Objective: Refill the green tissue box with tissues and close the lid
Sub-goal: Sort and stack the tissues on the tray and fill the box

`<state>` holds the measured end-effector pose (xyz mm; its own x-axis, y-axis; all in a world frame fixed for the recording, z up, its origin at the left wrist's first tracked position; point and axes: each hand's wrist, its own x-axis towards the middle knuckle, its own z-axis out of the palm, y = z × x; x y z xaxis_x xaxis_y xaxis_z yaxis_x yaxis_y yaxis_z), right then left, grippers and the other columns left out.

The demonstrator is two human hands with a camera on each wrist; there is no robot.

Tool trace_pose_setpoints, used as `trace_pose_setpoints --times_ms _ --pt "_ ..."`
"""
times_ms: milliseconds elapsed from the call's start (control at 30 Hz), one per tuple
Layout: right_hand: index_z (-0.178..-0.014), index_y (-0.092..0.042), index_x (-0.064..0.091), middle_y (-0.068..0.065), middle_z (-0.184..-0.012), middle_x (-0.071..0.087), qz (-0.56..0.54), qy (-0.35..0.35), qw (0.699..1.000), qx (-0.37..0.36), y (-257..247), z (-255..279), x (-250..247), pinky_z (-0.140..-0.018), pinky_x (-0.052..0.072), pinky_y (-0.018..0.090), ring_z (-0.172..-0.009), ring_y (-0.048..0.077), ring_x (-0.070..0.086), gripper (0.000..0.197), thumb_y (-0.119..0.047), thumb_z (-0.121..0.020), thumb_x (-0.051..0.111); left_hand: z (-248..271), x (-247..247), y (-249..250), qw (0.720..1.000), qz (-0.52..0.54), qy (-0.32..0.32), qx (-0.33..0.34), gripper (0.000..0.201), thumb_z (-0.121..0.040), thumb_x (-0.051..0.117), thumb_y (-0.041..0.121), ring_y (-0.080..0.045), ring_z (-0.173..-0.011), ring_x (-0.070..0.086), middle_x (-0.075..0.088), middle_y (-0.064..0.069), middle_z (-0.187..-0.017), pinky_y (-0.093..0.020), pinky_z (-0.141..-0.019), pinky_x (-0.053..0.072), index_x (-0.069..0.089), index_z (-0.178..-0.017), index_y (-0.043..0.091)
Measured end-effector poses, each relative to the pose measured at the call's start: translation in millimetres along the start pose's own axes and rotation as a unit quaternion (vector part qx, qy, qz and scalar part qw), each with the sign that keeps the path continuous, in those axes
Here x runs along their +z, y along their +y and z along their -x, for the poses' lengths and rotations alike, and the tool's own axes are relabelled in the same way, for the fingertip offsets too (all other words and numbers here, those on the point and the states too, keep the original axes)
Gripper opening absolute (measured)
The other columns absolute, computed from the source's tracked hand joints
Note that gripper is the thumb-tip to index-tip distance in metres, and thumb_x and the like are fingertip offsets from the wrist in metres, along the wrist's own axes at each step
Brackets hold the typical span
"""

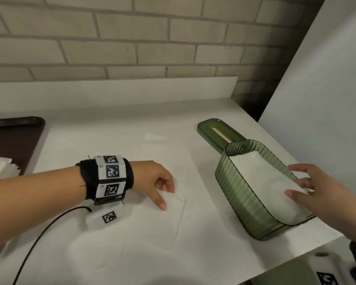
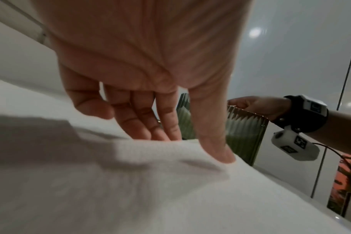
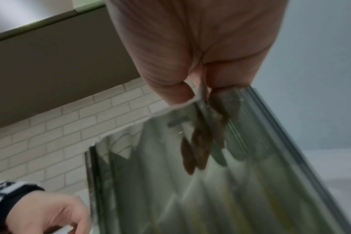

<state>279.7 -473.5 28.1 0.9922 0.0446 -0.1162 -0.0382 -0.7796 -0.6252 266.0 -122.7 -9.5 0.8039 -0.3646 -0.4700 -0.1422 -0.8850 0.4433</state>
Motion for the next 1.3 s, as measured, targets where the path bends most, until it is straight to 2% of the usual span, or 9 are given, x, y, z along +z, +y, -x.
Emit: trace_pose_setpoints --times_ms 233,433,600,767,867,967,1067,1133,1300 --pt "-0.127 -0.024 0.052 0.003 -0.121 0.057 0.253 -0.031 0.966 -0.045 -14 6 8 -0.080 0.036 0.025 -0.108 0.023 0.054 0.048 -0.021 -0.082 0.070 -8 1 9 0.998 0.039 0.035 0.031 0.019 -0.076 0.073 0.039 0.003 -0.067 0.050 0.056 0.015 -0.078 -0.004 -0.064 0.038 0.066 -0.090 0.028" --pt "-0.113 -0.027 0.063 -0.007 -0.099 0.047 0.335 -0.026 0.939 -0.076 -19 6 8 -0.075 0.036 0.021 -0.090 0.013 0.051 0.034 -0.033 -0.080 0.070 2 -30 14 0.974 0.182 0.093 0.094 0.010 -0.079 0.073 0.028 -0.004 -0.070 0.052 0.062 0.006 -0.076 -0.018 -0.073 0.041 0.065 -0.075 0.031" --pt "-0.098 -0.034 0.072 -0.008 -0.091 0.038 0.408 0.018 0.907 -0.104 -24 10 4 -0.069 0.037 0.022 -0.084 0.009 0.041 0.022 -0.047 -0.085 0.059 7 -53 20 0.930 0.309 0.153 0.125 0.012 -0.068 0.074 0.040 -0.003 -0.061 0.055 0.062 0.009 -0.069 -0.017 -0.062 0.046 0.068 -0.074 0.032" --pt "-0.071 -0.039 0.066 -0.011 -0.069 0.048 0.180 0.113 0.949 -0.235 -48 21 0 -0.054 0.033 0.012 -0.058 0.007 0.050 0.038 -0.065 -0.085 0.043 11 -67 36 0.887 0.399 0.178 0.150 0.007 -0.081 0.066 0.025 -0.006 -0.055 0.055 0.061 0.008 -0.060 -0.015 -0.056 0.046 0.061 -0.081 0.020" --pt "-0.079 -0.042 0.063 -0.007 -0.073 0.063 -0.016 0.108 0.950 -0.292 -73 33 7 -0.062 0.042 0.010 -0.075 0.007 0.059 0.028 -0.064 -0.078 0.046 13 -72 49 0.885 0.399 0.181 0.156 0.010 -0.078 0.065 0.028 -0.007 -0.054 0.052 0.057 0.009 -0.057 -0.016 -0.056 0.044 0.061 -0.082 0.020" --pt "-0.091 -0.036 0.067 -0.008 -0.085 0.068 -0.175 0.050 0.930 -0.320 -93 34 15 -0.068 0.050 0.021 -0.079 0.010 0.062 0.031 -0.061 -0.074 0.058 14 -75 59 0.894 0.376 0.186 0.159 0.005 -0.085 0.064 0.023 -0.007 -0.054 0.052 0.054 0.007 -0.056 -0.016 -0.054 0.043 0.061 -0.084 0.019" --pt "-0.086 -0.035 0.071 -0.005 -0.083 0.066 -0.167 0.032 0.932 -0.319 -109 28 20 -0.066 0.049 0.027 -0.076 0.010 0.059 0.033 -0.062 -0.068 0.066 17 -78 67 0.893 0.372 0.196 0.161 0.003 -0.088 0.060 0.019 -0.010 -0.053 0.052 0.056 0.005 -0.057 -0.019 -0.052 0.043 0.061 -0.087 0.018" --pt "-0.078 -0.037 0.074 -0.008 -0.082 0.059 -0.136 0.038 0.939 -0.313 -119 23 23 -0.064 0.043 0.019 -0.075 0.008 0.054 0.026 -0.059 -0.065 0.072 19 -79 71 0.888 0.374 0.207 0.170 0.003 -0.088 0.061 0.019 -0.015 -0.055 0.050 0.056 0.000 -0.059 -0.022 -0.052 0.042 0.063 -0.086 0.018" --pt "-0.072 -0.033 0.070 -0.010 -0.080 0.059 -0.155 0.028 0.942 -0.296 -130 8 31 -0.059 0.037 0.013 -0.066 0.002 0.049 0.013 -0.030 -0.066 0.082 27 -79 70 0.871 0.393 0.215 0.201 0.010 -0.083 0.065 0.028 -0.023 -0.070 0.052 0.056 -0.016 -0.078 -0.033 -0.069 0.045 0.064 -0.088 0.018"
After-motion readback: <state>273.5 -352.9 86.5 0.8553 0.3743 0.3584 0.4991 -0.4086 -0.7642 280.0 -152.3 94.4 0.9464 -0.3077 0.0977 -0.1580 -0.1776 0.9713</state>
